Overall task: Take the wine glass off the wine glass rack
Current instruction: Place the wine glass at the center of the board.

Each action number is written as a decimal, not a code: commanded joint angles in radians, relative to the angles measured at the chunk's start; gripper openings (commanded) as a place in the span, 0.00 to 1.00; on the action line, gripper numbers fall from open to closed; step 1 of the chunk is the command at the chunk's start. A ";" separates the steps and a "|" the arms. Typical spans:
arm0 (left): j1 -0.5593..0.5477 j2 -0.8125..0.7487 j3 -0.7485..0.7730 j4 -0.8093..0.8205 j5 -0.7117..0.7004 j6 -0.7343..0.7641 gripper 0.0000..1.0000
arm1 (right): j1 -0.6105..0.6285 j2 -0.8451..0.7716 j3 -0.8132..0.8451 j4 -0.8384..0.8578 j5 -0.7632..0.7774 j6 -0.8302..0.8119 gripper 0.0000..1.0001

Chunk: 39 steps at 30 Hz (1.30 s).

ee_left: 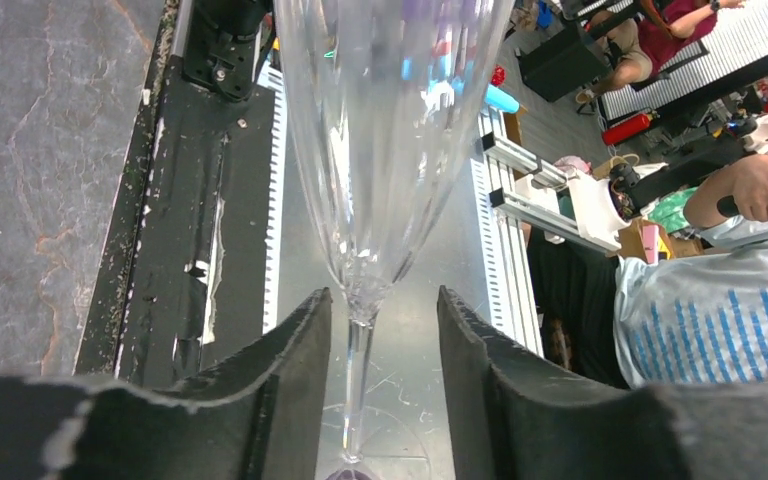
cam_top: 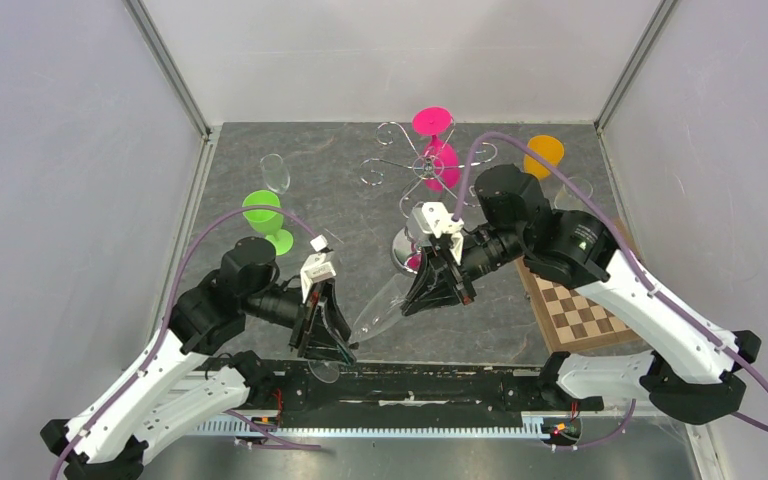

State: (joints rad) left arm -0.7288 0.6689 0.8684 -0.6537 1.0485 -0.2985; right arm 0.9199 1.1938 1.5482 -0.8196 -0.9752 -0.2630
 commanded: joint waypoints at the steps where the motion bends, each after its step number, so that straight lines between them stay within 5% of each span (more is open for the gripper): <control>1: 0.000 0.008 0.019 0.037 -0.043 0.025 0.52 | -0.001 -0.018 -0.033 0.044 0.006 0.001 0.00; 22: 0.000 -0.007 -0.006 0.035 -0.453 -0.061 0.58 | -0.001 -0.211 -0.235 -0.084 0.442 0.053 0.00; 39: 0.000 -0.122 -0.079 0.038 -0.571 -0.175 0.56 | -0.001 -0.224 -0.039 -0.336 1.029 0.260 0.00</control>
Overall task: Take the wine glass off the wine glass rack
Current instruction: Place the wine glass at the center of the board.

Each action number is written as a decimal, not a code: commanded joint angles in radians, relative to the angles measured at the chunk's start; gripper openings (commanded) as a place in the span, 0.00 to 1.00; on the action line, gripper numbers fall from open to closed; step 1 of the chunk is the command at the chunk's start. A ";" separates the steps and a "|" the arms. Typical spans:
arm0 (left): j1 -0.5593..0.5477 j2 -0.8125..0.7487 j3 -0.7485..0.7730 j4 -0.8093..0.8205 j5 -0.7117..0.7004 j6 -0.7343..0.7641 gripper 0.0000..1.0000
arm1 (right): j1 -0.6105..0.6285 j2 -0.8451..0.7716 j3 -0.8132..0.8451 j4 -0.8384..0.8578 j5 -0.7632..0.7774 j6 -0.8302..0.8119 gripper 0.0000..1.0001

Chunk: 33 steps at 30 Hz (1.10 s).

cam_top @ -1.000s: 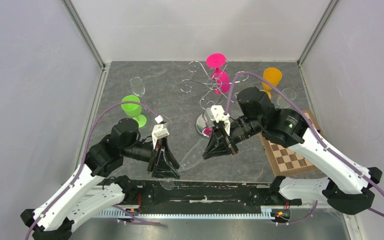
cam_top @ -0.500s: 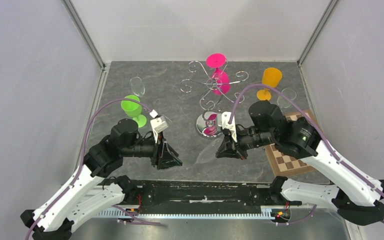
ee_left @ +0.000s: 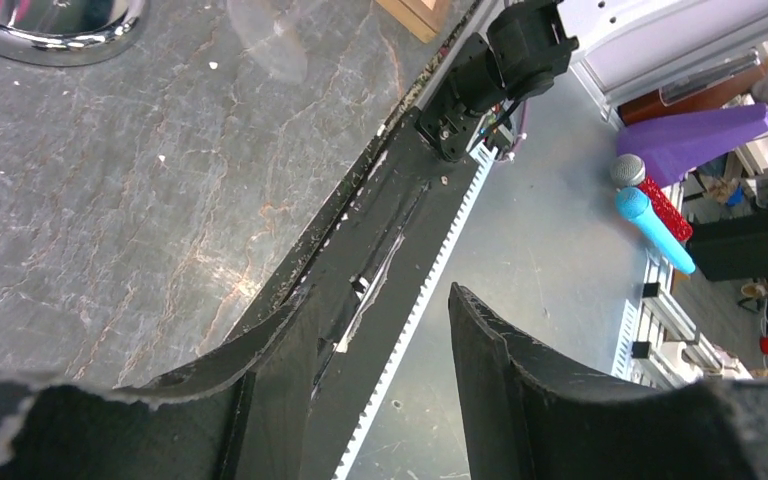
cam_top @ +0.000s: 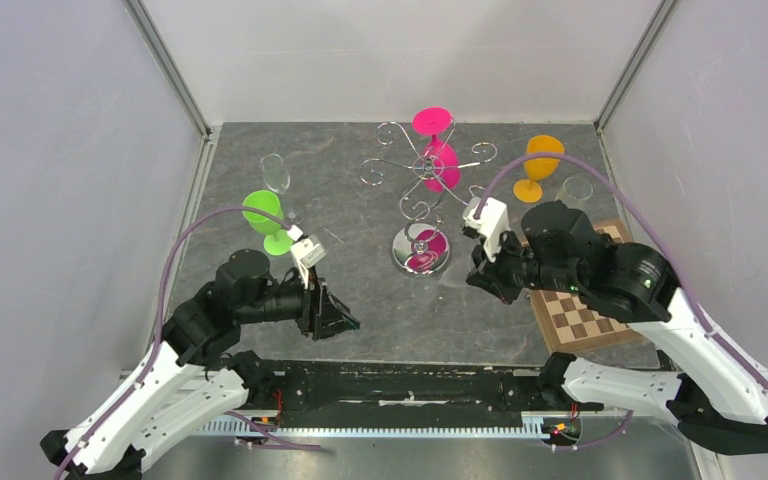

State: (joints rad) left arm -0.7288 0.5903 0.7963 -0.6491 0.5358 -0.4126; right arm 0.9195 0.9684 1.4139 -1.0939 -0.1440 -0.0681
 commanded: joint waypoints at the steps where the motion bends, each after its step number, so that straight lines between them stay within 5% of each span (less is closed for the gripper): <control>1: 0.000 -0.056 -0.009 0.031 -0.081 -0.064 0.56 | -0.001 0.007 0.107 -0.074 0.226 0.067 0.00; 18: 0.000 -0.202 -0.072 0.022 -0.160 -0.081 0.56 | -0.088 0.193 0.253 -0.141 0.641 0.113 0.00; 33: 0.000 -0.277 -0.088 0.038 -0.166 -0.079 0.57 | -0.590 0.289 0.109 0.142 0.397 0.019 0.00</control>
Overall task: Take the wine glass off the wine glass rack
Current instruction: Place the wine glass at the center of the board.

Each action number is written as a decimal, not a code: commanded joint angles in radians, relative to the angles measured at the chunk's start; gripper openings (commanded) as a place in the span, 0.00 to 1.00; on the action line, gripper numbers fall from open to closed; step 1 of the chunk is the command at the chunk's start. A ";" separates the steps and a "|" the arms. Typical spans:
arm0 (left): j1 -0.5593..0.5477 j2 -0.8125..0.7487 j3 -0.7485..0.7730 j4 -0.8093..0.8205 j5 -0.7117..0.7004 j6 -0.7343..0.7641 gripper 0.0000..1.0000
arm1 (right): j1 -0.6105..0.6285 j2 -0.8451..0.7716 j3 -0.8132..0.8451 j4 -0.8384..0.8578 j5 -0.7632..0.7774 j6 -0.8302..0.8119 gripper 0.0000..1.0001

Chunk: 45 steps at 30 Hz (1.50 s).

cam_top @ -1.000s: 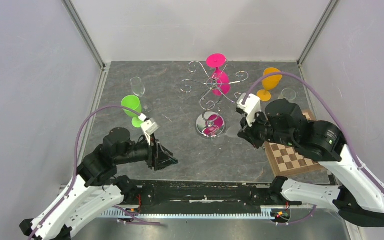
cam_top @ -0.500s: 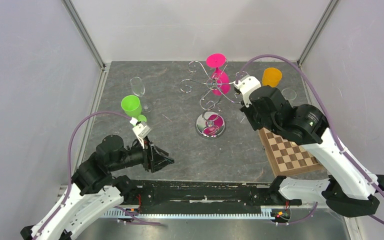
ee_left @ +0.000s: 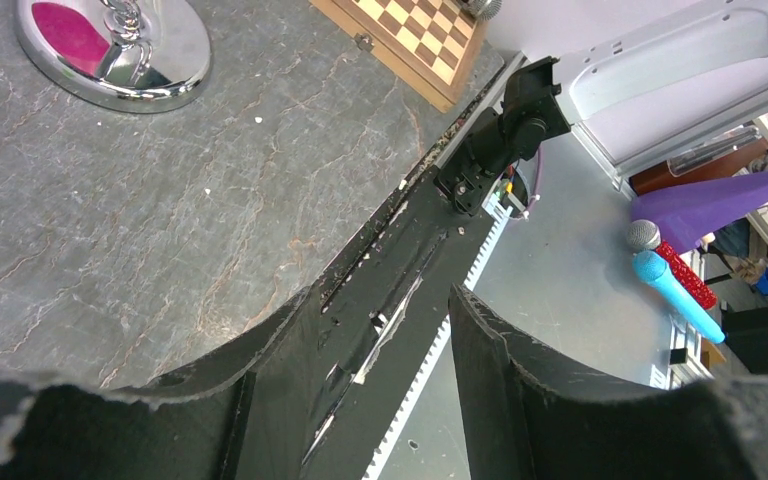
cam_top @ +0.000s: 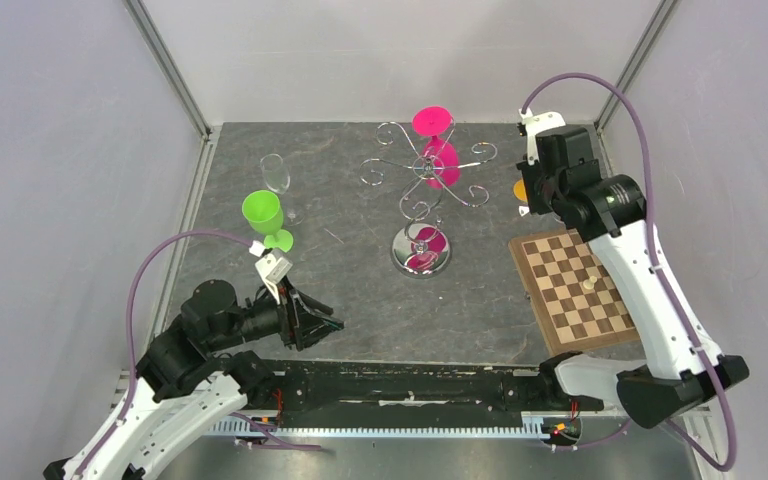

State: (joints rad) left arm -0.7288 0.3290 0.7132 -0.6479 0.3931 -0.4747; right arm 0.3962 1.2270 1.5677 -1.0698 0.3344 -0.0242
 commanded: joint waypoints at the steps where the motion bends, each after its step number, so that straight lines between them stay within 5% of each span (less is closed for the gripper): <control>1: -0.001 -0.017 -0.008 0.040 -0.022 -0.017 0.57 | -0.084 0.034 -0.059 0.145 -0.103 -0.020 0.00; 45: -0.001 0.009 -0.011 0.045 -0.018 -0.013 0.57 | -0.290 0.427 0.107 0.201 -0.264 -0.055 0.00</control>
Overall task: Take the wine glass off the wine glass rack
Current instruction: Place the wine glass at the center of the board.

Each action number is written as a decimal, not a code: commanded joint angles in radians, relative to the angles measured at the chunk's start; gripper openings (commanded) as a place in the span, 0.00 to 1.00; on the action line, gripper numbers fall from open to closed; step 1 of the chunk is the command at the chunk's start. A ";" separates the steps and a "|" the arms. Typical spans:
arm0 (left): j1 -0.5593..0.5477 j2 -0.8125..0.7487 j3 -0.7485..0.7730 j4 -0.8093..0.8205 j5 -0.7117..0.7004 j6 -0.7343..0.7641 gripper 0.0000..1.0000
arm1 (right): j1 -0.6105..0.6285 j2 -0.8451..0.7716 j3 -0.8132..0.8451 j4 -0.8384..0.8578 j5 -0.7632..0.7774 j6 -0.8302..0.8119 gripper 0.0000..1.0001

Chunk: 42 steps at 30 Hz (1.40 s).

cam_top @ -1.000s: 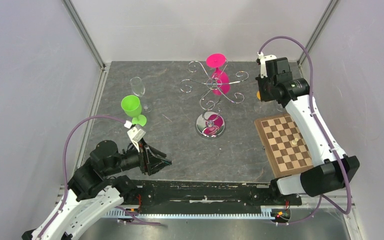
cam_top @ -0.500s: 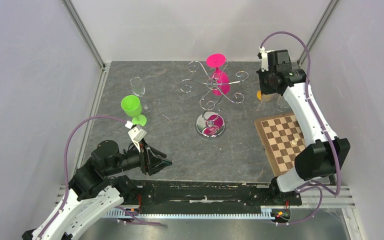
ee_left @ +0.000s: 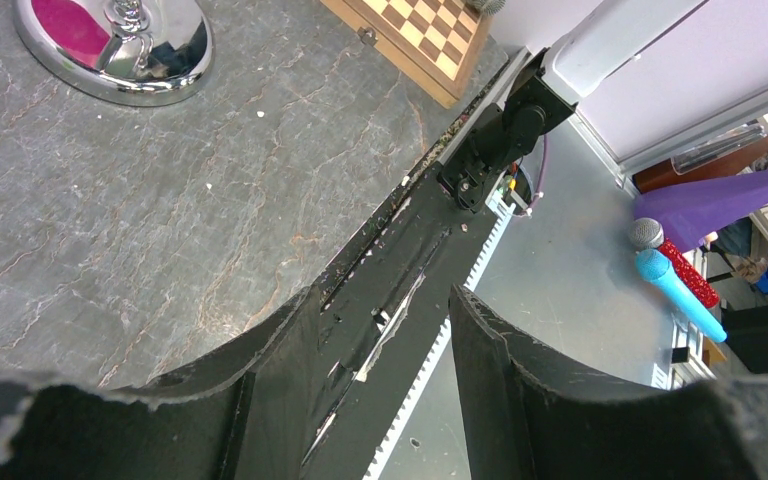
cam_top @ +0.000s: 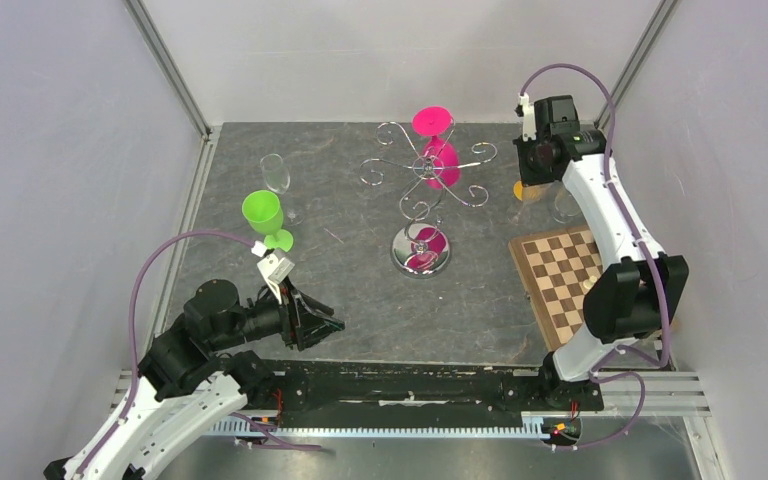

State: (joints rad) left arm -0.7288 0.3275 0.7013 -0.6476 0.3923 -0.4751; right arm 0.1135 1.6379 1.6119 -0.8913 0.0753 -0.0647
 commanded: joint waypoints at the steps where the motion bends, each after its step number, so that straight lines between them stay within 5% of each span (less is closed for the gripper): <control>1: 0.000 0.010 0.000 0.045 -0.018 -0.013 0.57 | -0.009 0.023 0.068 0.022 -0.004 -0.014 0.00; 11: 0.000 0.010 0.001 0.045 -0.018 -0.013 0.57 | -0.017 0.053 0.066 0.018 -0.011 -0.015 0.00; 42: -0.001 0.016 -0.002 0.045 -0.020 -0.015 0.57 | -0.017 -0.020 0.143 0.079 0.027 0.034 0.46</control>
State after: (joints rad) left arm -0.7288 0.3286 0.6998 -0.6476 0.3923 -0.4751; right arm 0.1005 1.6920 1.6802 -0.8688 0.0872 -0.0521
